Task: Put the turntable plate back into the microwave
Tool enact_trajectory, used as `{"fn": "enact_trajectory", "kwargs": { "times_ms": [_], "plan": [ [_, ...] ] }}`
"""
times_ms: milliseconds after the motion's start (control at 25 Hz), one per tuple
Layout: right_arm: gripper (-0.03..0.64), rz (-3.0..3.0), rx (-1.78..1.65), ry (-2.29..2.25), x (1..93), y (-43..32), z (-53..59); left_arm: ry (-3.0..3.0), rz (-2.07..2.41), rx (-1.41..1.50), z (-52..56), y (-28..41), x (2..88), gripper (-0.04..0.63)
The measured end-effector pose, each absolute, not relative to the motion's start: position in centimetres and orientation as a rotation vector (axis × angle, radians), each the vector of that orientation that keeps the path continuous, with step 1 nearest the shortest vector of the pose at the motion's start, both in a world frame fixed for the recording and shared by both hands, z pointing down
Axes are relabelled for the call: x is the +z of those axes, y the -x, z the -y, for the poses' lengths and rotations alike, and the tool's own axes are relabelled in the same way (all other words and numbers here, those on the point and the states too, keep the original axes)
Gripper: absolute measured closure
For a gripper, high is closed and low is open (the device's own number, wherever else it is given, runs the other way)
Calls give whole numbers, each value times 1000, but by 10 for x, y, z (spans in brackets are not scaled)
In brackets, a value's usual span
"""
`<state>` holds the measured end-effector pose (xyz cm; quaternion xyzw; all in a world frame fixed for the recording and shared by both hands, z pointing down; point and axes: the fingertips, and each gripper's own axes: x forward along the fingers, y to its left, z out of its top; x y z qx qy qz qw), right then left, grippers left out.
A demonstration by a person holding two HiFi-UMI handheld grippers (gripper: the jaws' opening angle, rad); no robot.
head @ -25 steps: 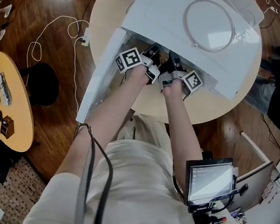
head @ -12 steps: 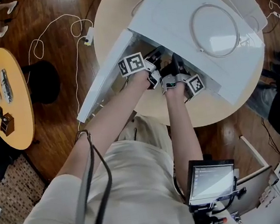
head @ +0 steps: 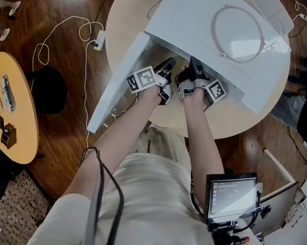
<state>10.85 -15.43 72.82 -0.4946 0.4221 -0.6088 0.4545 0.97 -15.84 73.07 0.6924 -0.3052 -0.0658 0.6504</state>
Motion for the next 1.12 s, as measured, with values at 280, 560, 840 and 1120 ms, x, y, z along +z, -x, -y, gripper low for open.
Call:
{"fn": "enact_trajectory", "kwargs": {
  "times_ms": [280,560,840,1120],
  "plan": [
    [583,-1074,-1468,1217,718,-108,158,-1597,677,-141,151,-6,723,552],
    [583,-1071,-1442,1209,717,-115,157,-1610,648,-152,147,-7,712,552],
    [583,-1051,-1419,1206,712,-117,159,-1596,649,-145,139,-2,708,552],
    [583,-1024,-1407,1200,713,-119,161,-1611,659,-135,138,1,705,552]
  ]
}}
